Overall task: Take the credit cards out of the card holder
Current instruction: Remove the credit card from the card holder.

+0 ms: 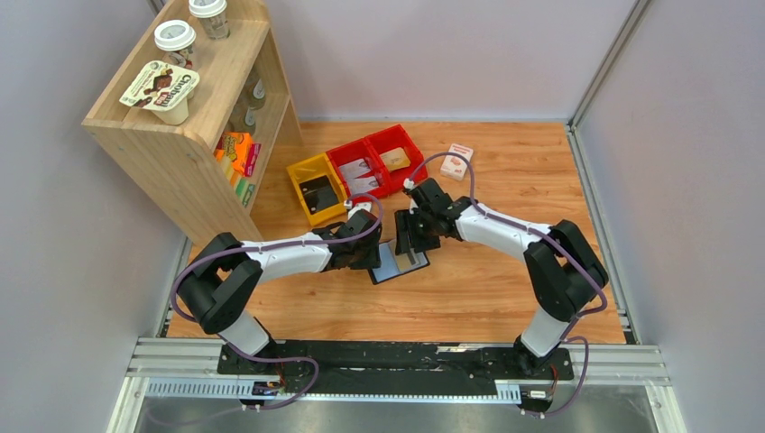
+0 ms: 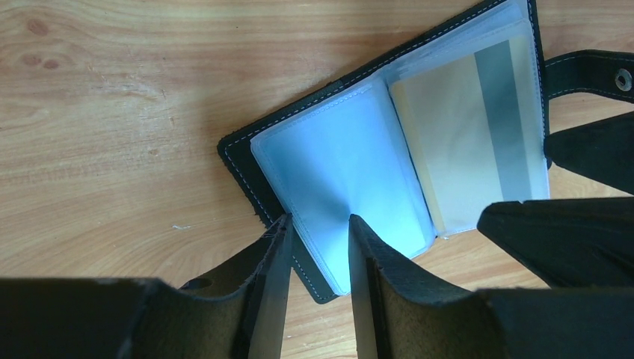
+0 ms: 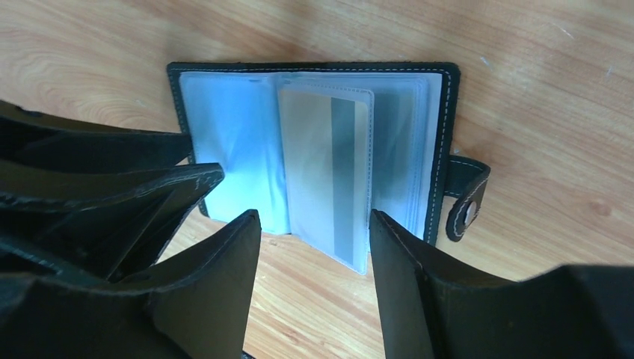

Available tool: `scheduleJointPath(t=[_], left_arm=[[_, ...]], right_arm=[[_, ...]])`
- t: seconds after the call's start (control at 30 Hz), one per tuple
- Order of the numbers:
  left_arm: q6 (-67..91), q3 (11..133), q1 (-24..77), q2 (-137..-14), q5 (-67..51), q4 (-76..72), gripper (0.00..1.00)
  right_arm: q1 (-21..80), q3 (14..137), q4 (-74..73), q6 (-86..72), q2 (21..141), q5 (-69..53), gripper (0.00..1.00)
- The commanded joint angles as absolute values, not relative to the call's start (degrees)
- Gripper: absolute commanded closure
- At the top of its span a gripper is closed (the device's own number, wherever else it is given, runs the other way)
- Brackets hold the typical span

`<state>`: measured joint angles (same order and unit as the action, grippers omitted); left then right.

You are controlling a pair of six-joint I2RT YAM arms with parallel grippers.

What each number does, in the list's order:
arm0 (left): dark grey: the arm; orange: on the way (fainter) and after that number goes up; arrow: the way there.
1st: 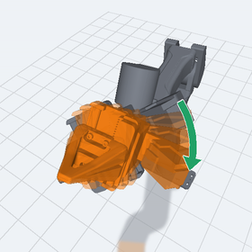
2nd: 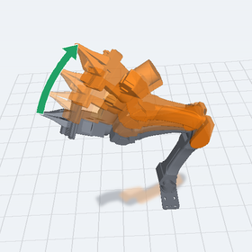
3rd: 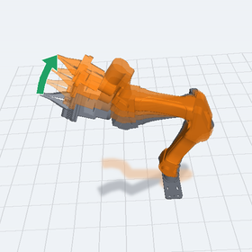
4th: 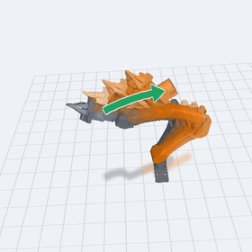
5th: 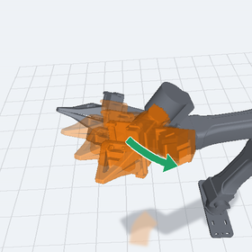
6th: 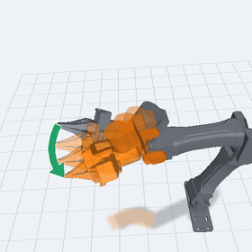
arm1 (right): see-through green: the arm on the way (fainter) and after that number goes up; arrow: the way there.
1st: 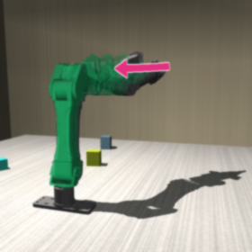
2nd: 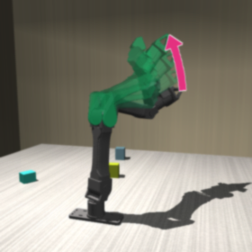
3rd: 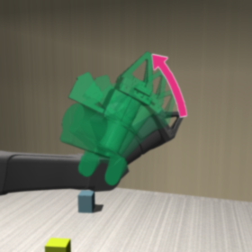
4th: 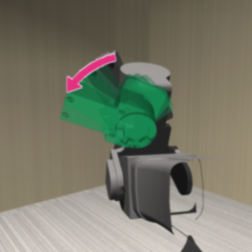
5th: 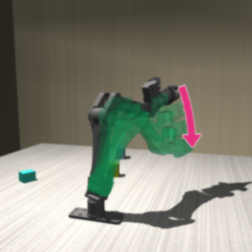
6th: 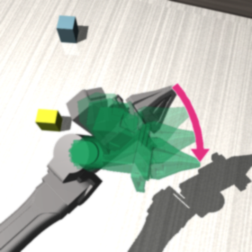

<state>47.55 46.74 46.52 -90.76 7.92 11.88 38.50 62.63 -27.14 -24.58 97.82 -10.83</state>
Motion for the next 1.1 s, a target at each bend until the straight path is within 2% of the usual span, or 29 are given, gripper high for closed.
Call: scheduleJointPath(t=[0.0, 0.3, 0.57, 0.93, 1.07], left_arm=[[48.69, 46.41, 46.76, -91.50, 7.03, 10.46, 0.59], [48.95, 46.06, 46.76, -91.14, 7.29, 10.37, 0.59], [49.22, 45.62, 46.76, -90.70, 7.47, 10.20, 0.59], [49.57, 44.91, 46.76, -90.00, 7.91, 10.02, 0.59], [49.75, 44.74, 46.76, -89.74, 8.00, 9.93, 0.59]], right_arm=[[38.85, 63.37, -25.31, -24.00, 94.57, -13.35, 0.43], [38.85, 62.31, -23.03, -24.43, 93.43, -17.14, 0.46], [38.85, 61.87, -21.45, -24.61, 93.52, -19.51, 0.62], [38.85, 61.35, -19.78, -25.58, 94.75, -21.97, 0.65], [38.76, 61.17, -19.34, -25.23, 94.92, -23.19, 0.63]])
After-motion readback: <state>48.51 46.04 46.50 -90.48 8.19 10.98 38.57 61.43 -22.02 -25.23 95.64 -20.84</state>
